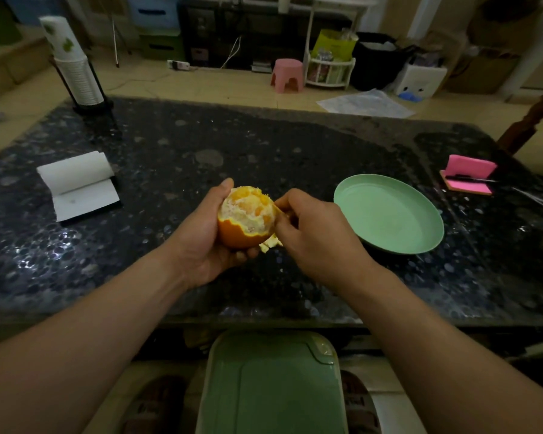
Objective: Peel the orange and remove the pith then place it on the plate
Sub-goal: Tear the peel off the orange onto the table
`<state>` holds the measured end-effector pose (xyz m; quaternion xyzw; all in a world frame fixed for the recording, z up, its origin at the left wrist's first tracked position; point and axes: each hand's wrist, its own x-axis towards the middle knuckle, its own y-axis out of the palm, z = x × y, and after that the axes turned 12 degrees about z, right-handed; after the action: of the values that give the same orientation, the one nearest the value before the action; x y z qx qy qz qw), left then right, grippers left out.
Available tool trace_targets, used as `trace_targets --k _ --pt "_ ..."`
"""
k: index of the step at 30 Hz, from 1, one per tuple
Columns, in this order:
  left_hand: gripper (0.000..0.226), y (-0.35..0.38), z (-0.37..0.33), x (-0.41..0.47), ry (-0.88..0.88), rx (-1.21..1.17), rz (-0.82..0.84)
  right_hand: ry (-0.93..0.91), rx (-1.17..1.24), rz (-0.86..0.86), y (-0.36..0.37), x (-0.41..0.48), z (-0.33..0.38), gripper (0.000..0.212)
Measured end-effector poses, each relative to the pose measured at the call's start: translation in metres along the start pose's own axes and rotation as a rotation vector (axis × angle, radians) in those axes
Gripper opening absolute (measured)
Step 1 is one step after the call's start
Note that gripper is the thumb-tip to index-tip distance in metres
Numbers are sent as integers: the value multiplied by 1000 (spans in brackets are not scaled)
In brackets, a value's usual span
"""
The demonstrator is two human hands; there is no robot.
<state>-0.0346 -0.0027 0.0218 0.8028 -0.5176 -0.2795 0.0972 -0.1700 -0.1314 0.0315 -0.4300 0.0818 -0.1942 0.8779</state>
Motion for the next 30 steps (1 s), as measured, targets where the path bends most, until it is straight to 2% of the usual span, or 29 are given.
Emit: trace_targets --k 4,8,14,19,22,28,30 --pt "63 4 3 2 35 -60 -3 20 98 -70 1 2 1 8" --pt "65 5 1 -1 12 -120 21 65 259 -67 -1 4 2 13" --pt "71 0 0 0 -17 -37 34 16 115 -12 -5 1 -2 7" --pt "65 -3 1 2 -10 -112 87 52 248 -74 -2 3 3 12" --pt "66 -6 2 2 -21 -192 127 102 500 -43 -1 4 5 13" --pt "70 -16 6 3 -51 -341 278 213 1341 103 12 9 8 17" --pt "70 -16 7 3 -35 -353 323 246 1510 130 15 10 9 19"
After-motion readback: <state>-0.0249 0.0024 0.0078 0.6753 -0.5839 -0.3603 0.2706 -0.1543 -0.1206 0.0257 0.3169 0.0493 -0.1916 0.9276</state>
